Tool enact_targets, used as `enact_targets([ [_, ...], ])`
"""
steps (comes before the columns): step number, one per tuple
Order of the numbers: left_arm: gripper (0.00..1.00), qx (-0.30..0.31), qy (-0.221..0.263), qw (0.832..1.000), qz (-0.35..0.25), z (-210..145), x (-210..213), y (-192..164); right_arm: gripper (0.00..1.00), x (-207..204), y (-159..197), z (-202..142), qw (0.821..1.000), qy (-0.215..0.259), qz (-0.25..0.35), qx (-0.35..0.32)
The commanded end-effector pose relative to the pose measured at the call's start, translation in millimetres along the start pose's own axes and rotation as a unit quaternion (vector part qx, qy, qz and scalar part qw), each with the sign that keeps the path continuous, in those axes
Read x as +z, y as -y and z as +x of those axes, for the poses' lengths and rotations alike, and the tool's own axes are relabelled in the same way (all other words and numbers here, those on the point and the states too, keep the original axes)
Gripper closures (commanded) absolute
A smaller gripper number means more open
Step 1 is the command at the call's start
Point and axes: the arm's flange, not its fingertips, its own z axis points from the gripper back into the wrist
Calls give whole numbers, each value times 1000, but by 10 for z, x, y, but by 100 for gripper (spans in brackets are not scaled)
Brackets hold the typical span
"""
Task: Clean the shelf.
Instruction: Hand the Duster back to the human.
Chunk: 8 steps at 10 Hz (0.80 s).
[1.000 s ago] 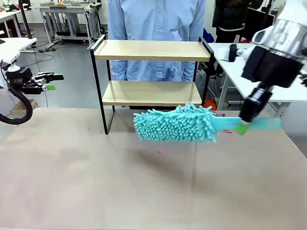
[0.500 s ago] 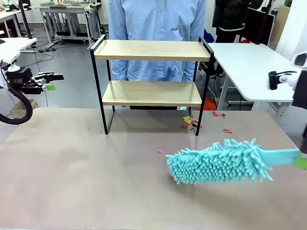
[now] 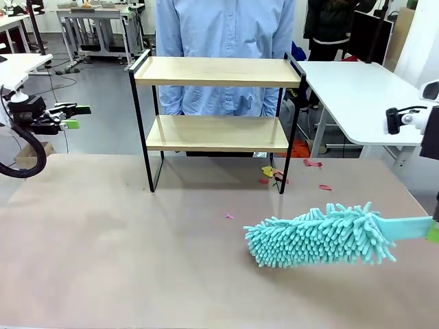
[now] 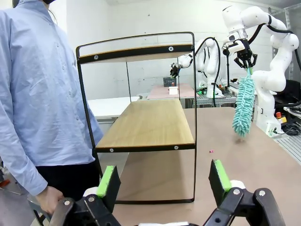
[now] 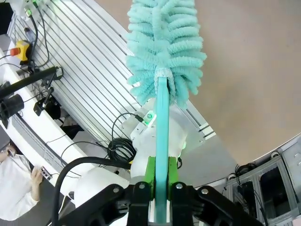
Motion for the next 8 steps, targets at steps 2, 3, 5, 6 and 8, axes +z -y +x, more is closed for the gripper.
enact_targets([
  [2, 0, -8, -5, 1000, -4, 27, -1, 18, 87, 16, -20, -29, 1000, 4, 8, 10],
  [3, 0, -8, -5, 1000, -4, 27, -1, 18, 87, 16, -20, -29, 1000, 4, 8, 10],
  [5, 0, -8, -5, 1000, -4, 27, -1, 18, 87, 16, -20, -29, 1000, 4, 8, 10],
  [6, 0, -8, -5, 1000, -4, 27, -1, 18, 87, 16, -20, -29, 1000, 4, 8, 10],
  [8, 0, 2, -13, 1000, 0, 190, 19, 87, 87, 191, 189, 84, 997, 76, -22, 26],
])
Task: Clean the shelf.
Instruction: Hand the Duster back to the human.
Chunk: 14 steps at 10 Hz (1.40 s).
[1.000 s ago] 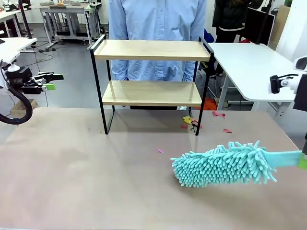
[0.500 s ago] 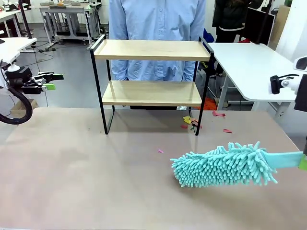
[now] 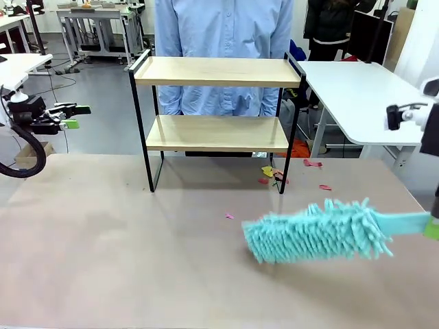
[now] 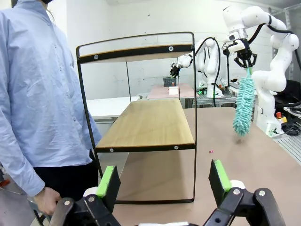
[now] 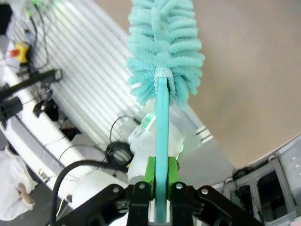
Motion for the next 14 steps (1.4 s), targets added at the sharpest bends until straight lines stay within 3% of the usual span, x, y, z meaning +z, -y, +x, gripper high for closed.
enact_targets([
  [1, 0, 7, -3, 1000, -19, 274, -73, 256, 87, 220, 292, 166, 992, 106, -29, 60],
  [3, 0, 5, 13, 999, -32, 406, -209, 731, 87, 308, 544, 288, 976, 157, -16, 149],
  [8, 0, 10, 26, 999, 45, 498, -530, 2224, 87, 322, 1152, 526, 904, 235, 25, 356],
  [10, 0, 25, 8, 998, 58, 391, -800, 2470, 87, 215, 1328, 647, 877, 239, 18, 417],
  [11, 0, 32, 1, 998, 45, 335, -957, 2547, 87, 165, 1350, 693, 870, 239, 10, 432],
  [13, 0, 57, -35, 997, 28, 245, -1132, 2602, 87, 125, 1355, 757, 877, 238, 19, 417],
  [14, 0, 41, -10, 998, 40, 240, -927, 2609, 87, 76, 1311, 711, 878, 229, 10, 421],
])
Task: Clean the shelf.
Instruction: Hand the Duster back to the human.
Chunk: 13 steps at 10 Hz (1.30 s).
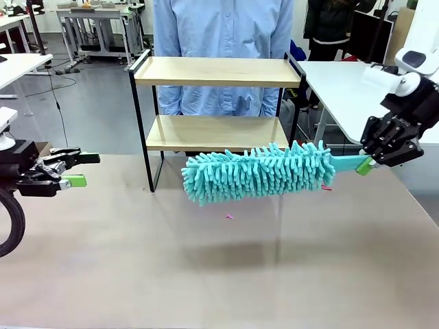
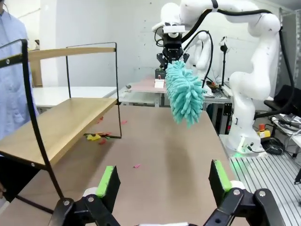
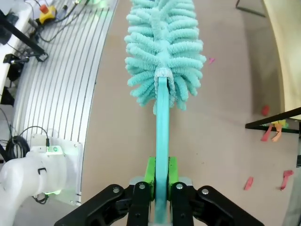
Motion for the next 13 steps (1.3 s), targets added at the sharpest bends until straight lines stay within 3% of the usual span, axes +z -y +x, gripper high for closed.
enact_targets([
  [1, 0, -5, 18, 1000, 9, 34, 147, 17, 87, 44, -47, 21, 1000, 9, -3, 5],
  [4, 0, -1, 7, 1000, 9, 17, 91, 1, 87, 44, -47, 21, 1000, 9, -3, 5],
  [7, 0, -40, 54, 998, -11, -38, -460, 389, 87, 44, -47, 21, 1000, 9, -3, 5],
  [13, 0, -46, 50, 996, -56, -258, -1628, 734, 87, 44, -47, 21, 1000, 9, -3, 5],
])
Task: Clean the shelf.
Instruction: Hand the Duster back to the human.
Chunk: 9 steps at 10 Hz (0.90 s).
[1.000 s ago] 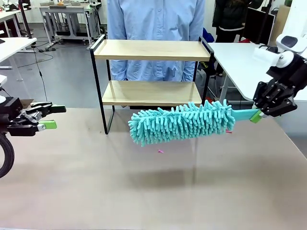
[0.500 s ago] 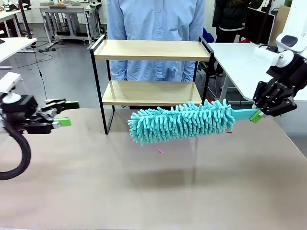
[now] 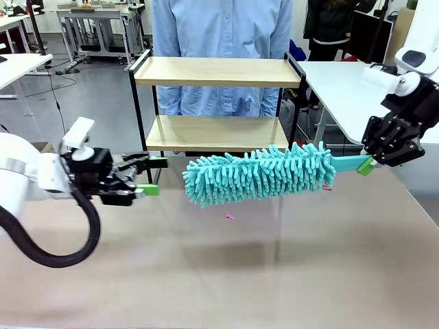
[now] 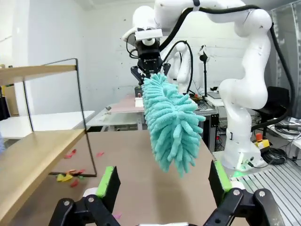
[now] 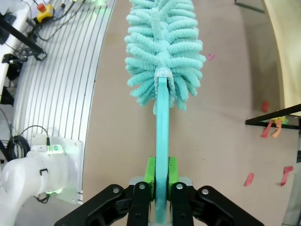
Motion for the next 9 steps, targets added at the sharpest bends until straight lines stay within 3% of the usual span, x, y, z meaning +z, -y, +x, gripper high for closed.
enact_targets([
  [1, 0, -11, 3, 1000, 8, -18, -261, 694, 87, 22, -14, -9, 1000, 17, 1, 10],
  [9, 0, -13, 13, 1000, 2, -2, -843, 826, 87, 22, -14, -9, 1000, 17, 1, 10],
])
